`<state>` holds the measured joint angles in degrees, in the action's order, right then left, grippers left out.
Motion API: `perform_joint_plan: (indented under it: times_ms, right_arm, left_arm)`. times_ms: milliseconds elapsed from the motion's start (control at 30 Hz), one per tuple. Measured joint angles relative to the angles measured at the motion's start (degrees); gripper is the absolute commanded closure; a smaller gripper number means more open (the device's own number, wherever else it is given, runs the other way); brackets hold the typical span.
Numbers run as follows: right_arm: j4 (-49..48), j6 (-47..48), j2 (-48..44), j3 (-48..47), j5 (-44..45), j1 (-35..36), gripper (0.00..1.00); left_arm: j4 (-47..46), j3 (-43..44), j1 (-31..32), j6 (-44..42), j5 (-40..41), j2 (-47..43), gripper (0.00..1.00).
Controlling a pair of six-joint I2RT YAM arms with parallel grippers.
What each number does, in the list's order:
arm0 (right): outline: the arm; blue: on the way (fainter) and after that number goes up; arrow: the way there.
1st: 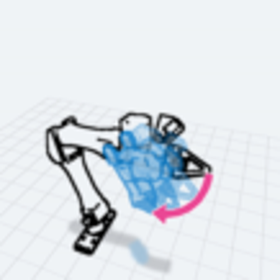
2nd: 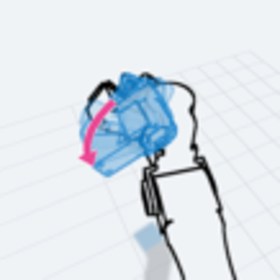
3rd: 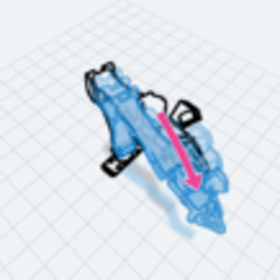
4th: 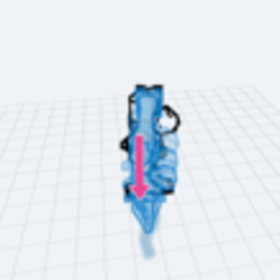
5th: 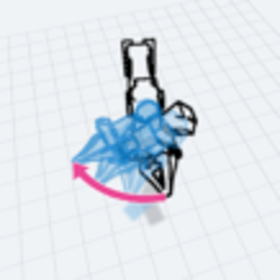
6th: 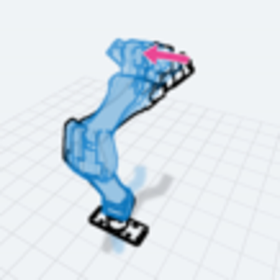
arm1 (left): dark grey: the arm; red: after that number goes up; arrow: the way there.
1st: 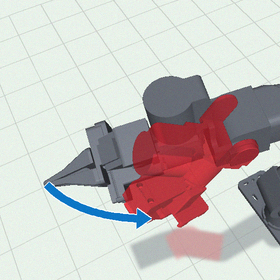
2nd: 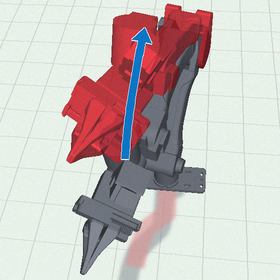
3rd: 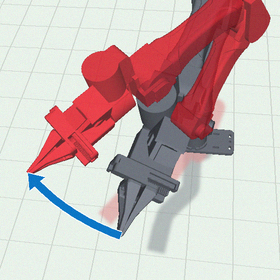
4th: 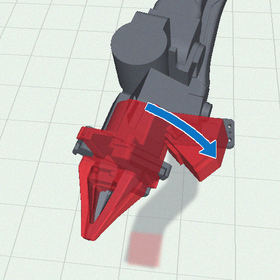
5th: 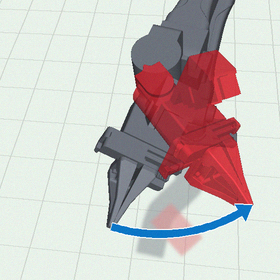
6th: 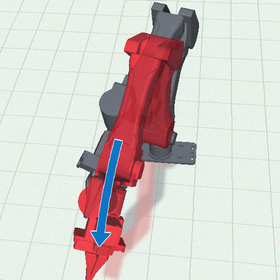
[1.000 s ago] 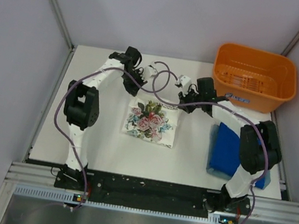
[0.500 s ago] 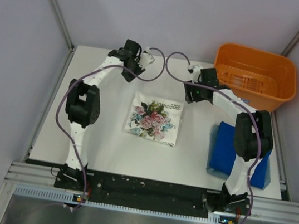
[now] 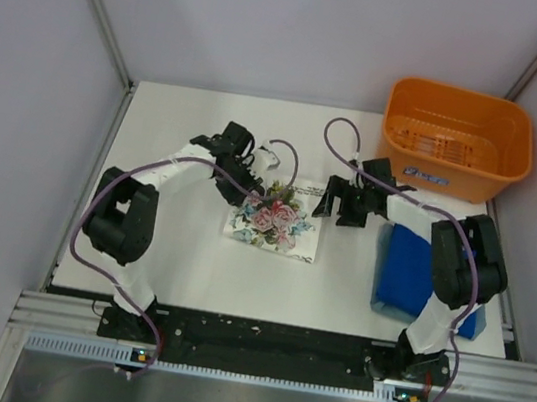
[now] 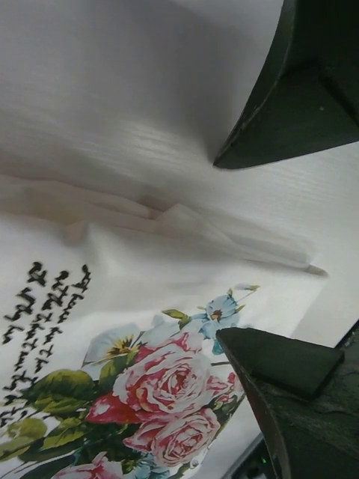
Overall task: Fold and stack the t-shirts
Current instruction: Fold the long partially folded tshirt into a neat square
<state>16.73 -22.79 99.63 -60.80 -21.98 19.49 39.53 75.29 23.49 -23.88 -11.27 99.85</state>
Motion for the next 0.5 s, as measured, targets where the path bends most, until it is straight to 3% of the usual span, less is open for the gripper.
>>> perform_joint_plan:
  times_ms: [300, 400, 500]
  right_arm:
    - [-17.5, -13.6, 5.2, 5.0, -12.4, 0.2, 0.21]
    - [-20.8, -15.9, 6.6, 5.3, -14.0, 0.2, 0.33]
    - [-22.9, -17.3, 8.1, 5.3, -15.0, 0.2, 0.55]
  left_arm:
    - [-0.2, -1.1, -1.1, 1.3, 0.3, 9.1, 0.67]
    - [-0.1, -1.1, -1.1, 1.4, 0.4, 9.2, 0.67]
    - [-0.1, -1.1, -1.1, 1.5, 0.3, 9.2, 0.67]
